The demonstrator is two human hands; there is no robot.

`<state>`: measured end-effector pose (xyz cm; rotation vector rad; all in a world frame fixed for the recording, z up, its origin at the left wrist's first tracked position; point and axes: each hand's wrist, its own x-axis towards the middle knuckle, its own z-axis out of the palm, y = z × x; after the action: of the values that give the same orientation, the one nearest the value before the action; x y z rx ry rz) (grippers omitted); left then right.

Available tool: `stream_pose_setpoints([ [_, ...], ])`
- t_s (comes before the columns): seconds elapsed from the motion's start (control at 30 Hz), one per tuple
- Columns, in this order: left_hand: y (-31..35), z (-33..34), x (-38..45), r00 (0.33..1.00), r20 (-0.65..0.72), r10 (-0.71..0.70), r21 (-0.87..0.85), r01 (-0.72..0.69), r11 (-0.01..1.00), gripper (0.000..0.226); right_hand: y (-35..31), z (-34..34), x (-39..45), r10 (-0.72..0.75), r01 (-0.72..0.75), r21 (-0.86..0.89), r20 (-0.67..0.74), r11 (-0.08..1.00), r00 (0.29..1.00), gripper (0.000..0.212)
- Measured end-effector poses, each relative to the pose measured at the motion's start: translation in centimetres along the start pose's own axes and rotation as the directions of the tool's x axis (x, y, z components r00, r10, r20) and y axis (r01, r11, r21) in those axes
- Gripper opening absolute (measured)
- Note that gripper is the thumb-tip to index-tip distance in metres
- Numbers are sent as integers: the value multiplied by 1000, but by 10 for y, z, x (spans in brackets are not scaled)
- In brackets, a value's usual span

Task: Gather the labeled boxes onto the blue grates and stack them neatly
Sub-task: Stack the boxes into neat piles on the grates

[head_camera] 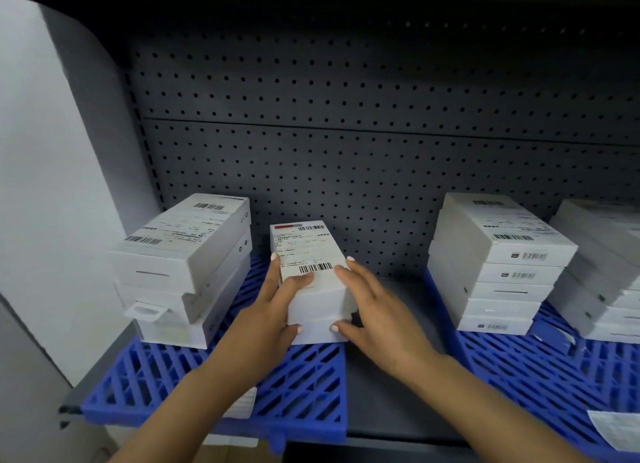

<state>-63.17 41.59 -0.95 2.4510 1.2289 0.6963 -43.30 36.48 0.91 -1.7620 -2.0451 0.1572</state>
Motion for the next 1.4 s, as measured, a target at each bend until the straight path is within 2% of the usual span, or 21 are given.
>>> stream_pose_setpoints([
  [0.23, -16, -6, 1, 996, -11, 90, -223, -90, 971, 65, -4, -2, -2, 1, -4, -96, -35, 995, 999, 74],
  [0.4, -23, -12, 12, 995, 83, 56, -390, -19, 920, 66, -11, -4, -4, -3, -1, -165, -20, 986, 1000, 74],
  [0.6, -31, -16, 20, 989, 147, 19, -350, 34, 936, 65, -10, -4, 0, -32, 22, -202, -47, 979, 998, 73],
  [0.9, -27, -15, 17, 994, 91, 53, -318, -22, 948, 67, -2, 1, -1, -64, 52, -178, -63, 983, 996, 73],
  [0.97, -24, -16, 16, 996, 38, 84, -251, -72, 965, 66, -2, 1, -1, -72, 62, -179, -52, 982, 996, 73],
  [1.0, -23, -16, 15, 995, 0, 100, -163, -99, 982, 64, -2, -1, -1, -76, 66, -175, -52, 982, 996, 74],
  [1.07, -18, -16, 16, 981, -92, 171, 105, -161, 981, 56, 2, -2, 0, -90, 81, -169, -46, 982, 995, 73],
  [1.13, -7, -15, 18, 943, -165, 289, 317, -227, 921, 52, 8, -6, -1, -122, 116, -122, -46, 986, 991, 73],
  [1.27, 24, -4, 27, 917, -198, 347, 434, -235, 870, 70, 23, -19, -5, -139, 138, -21, -96, 990, 986, 66],
  [1.4, 45, 7, 37, 916, -291, 277, 516, -93, 851, 71, 38, -28, -3, -69, 71, 6, -127, 997, 989, 56],
])
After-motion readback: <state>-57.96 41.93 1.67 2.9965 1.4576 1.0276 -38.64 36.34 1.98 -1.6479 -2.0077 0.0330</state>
